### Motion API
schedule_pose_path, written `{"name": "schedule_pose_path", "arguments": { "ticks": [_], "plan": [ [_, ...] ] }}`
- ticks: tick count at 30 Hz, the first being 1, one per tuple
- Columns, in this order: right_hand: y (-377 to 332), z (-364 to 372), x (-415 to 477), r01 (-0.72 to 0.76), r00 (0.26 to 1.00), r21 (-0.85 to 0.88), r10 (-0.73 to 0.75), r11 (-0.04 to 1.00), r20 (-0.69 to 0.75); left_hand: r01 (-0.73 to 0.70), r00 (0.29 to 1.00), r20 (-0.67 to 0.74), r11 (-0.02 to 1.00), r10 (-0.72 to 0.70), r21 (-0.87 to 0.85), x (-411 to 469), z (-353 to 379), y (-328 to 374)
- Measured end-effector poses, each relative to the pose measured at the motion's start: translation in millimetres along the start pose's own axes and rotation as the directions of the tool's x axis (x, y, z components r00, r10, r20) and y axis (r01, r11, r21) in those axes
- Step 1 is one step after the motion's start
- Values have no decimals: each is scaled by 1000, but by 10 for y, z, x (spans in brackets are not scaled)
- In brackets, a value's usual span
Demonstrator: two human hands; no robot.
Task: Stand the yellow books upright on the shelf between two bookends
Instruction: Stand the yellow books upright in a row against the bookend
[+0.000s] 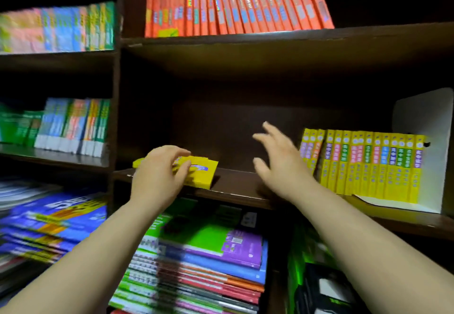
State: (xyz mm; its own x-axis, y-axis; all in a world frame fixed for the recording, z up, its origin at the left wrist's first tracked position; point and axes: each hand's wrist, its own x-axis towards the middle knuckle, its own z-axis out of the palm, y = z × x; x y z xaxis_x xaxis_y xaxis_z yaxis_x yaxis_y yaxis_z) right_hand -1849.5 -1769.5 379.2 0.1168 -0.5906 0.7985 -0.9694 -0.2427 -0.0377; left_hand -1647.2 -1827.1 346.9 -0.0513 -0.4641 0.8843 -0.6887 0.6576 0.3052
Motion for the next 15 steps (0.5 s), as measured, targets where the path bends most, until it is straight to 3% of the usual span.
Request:
{"name": "schedule_pose_path", "arguments": {
  "ticks": [3, 6, 10, 13, 15],
  "plan": [
    [-368, 275, 95, 77, 969, 82, -94, 994, 228, -3, 992, 129, 993, -12, 115, -4, -118, -351],
    [-629, 508, 175, 103, 916, 31, -107, 994, 386, 21, 978, 210, 1000, -18, -11, -4, -178, -594],
    [-762, 608, 263, 126, 926, -183, -49, 975, 374, 64, 964, 264, 954, 17, -292, 43, -214, -859],
    [-776, 586, 302, 170, 935, -246, -77, 954, 347, 78, 977, 212, 928, 1, -364, 62, -221, -1001],
    [-766, 546, 360, 129, 967, -261, -64, 957, 246, 83, 983, 181, 926, -16, -367, 52, -199, -1061]
  ]
}}
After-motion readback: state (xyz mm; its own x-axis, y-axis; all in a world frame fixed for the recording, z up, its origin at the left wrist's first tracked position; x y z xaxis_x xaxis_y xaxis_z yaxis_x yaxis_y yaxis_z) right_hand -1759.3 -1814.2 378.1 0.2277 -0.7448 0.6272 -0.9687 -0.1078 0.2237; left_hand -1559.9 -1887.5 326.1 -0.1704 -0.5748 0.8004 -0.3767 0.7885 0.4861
